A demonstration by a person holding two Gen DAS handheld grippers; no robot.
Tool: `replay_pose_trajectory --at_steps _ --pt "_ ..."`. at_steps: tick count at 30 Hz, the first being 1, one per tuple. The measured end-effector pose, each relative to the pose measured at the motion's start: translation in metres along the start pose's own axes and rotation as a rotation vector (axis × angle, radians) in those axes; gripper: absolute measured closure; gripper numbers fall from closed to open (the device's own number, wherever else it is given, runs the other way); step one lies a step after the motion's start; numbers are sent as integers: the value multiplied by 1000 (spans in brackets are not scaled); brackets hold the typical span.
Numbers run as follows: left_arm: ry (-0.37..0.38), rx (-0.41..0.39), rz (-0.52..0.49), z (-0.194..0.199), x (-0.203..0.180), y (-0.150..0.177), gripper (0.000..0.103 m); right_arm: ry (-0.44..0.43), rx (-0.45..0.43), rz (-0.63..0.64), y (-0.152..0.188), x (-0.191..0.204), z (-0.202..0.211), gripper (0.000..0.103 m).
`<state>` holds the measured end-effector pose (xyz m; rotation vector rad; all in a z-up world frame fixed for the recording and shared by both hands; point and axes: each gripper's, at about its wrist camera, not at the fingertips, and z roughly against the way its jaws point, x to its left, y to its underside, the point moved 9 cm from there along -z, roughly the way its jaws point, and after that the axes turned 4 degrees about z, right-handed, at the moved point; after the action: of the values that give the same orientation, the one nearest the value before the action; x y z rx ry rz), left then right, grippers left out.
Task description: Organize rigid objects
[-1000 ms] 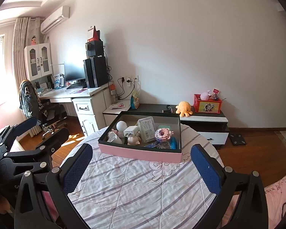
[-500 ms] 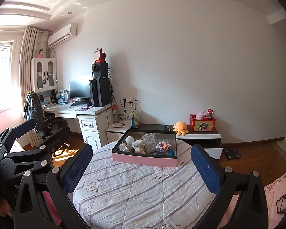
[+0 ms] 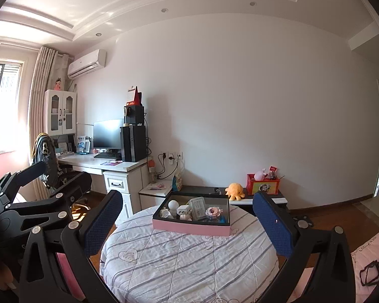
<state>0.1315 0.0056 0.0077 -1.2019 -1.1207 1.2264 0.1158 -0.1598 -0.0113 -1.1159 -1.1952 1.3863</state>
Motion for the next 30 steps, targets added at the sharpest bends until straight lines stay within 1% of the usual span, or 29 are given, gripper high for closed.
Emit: replay_pose_trajectory --at_steps 5,9,13,30 --pt "-1 -22 2 4 1 -3 0 16 -27 3 -4 2 6 0" --pt "-11 -24 -8 4 0 -2 0 28 -34 3 -3 3 9 0" --pt "-29 -27 -19 5 0 -2 0 31 -25 -1 1 3 8 0" --pt "-30 -24 -20 5 0 0 0 32 -15 -4 4 3 5 0"
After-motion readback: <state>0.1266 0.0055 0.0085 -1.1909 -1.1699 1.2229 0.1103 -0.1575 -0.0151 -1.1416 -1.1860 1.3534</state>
